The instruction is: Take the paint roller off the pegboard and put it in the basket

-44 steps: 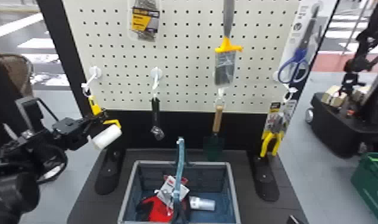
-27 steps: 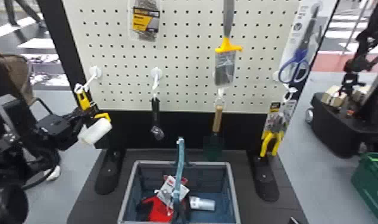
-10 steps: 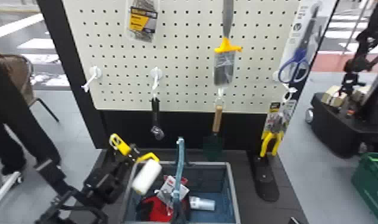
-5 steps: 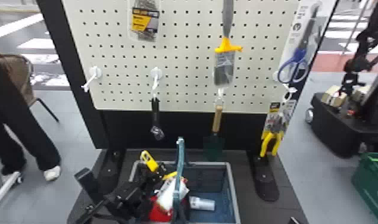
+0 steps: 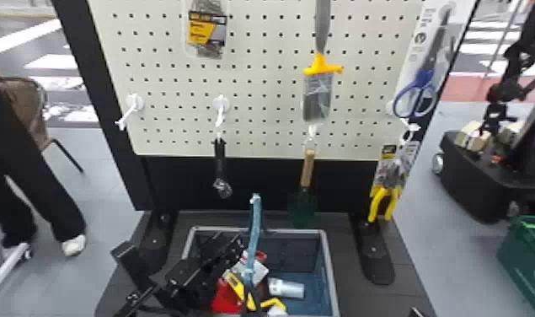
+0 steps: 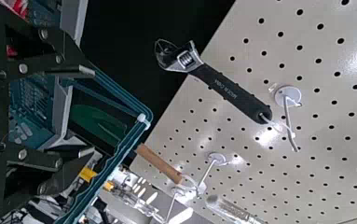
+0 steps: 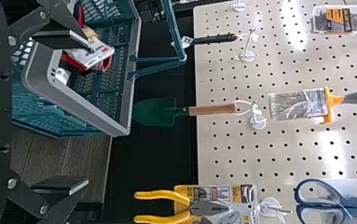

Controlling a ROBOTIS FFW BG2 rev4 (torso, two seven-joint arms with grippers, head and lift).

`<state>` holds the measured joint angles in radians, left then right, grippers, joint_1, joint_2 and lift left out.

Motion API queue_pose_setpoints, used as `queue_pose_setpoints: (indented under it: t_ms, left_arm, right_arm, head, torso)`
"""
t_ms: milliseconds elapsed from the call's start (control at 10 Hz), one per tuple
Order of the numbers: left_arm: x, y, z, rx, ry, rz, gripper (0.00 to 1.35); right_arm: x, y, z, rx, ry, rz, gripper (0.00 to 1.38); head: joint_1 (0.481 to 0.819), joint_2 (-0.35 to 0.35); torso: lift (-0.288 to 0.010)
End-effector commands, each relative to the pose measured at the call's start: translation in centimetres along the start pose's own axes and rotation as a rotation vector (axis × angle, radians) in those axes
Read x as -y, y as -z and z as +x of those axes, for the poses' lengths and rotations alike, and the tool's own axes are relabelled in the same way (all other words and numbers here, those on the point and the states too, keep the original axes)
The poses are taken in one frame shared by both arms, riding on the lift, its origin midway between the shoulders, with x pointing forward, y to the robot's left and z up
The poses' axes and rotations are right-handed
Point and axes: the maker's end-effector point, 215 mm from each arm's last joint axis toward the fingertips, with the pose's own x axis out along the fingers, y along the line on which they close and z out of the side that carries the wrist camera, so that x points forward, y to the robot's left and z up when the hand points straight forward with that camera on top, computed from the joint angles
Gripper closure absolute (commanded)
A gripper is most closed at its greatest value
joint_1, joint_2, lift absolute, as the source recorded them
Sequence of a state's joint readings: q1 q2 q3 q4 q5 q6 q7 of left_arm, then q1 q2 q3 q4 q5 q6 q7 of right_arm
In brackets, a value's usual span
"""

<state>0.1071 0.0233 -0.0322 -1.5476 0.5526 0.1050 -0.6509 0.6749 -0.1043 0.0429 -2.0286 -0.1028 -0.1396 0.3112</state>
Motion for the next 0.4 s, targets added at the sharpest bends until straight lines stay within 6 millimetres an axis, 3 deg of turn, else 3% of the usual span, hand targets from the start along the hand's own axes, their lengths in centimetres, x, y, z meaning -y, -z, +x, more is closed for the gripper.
queue_pose_setpoints:
  t_ms: [0, 300]
  left_arm:
    - [-0.29, -0.31, -0.11, 0.005, -0.005, 0.001, 0.53]
    - [-0.50, -0.62, -0.24, 0.013, -0.008, -0.001, 0.53]
  right_arm:
    - [-0.01, 0.00, 0.00, 0.000, 0.000, 0.000, 0.25]
    - [0.00, 0.01, -0.01, 0.000, -0.001, -0.001, 0.25]
  head:
    - [0.549, 0.000]
    - [0.549, 0.000]
  torso:
    - [-0.100]
    - [-0.100]
